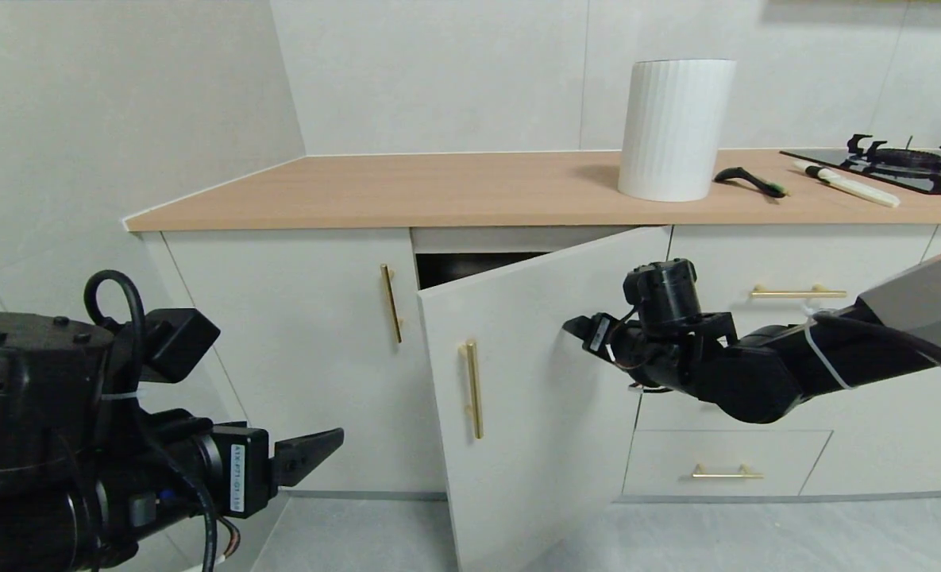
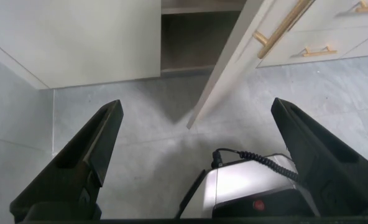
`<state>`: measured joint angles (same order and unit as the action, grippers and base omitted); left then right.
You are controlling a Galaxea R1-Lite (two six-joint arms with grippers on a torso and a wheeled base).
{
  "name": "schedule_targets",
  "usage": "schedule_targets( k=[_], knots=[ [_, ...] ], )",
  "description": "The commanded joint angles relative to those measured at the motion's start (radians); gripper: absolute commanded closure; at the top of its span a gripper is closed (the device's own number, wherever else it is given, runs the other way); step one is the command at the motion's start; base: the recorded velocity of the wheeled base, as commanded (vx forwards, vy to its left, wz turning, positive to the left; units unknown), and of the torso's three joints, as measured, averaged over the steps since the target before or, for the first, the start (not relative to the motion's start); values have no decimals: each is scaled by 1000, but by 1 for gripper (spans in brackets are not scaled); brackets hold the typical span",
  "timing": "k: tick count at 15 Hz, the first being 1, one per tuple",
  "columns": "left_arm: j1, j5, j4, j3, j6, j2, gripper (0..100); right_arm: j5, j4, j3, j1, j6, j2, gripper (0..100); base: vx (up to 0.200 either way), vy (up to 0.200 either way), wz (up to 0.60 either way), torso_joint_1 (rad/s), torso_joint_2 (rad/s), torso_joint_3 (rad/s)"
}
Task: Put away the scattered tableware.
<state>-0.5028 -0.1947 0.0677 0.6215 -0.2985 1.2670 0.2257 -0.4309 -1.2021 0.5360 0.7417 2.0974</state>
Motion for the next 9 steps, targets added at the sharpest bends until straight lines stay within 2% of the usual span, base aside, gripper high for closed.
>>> schedule_targets(
  k=[1,4,9],
  knots=[
    [0,0,0,0,-1,2,0,6,-37,-20,4,25,47,0,0,0,0,0,0,0],
    [0,0,0,0,-1,3,0,33,-43,-82,-2,84,98,0,0,0,0,0,0,0],
    [0,0,0,0,-1,6,0,167,-42,-198,-45,100,211,0,0,0,0,0,0,0]
  ],
)
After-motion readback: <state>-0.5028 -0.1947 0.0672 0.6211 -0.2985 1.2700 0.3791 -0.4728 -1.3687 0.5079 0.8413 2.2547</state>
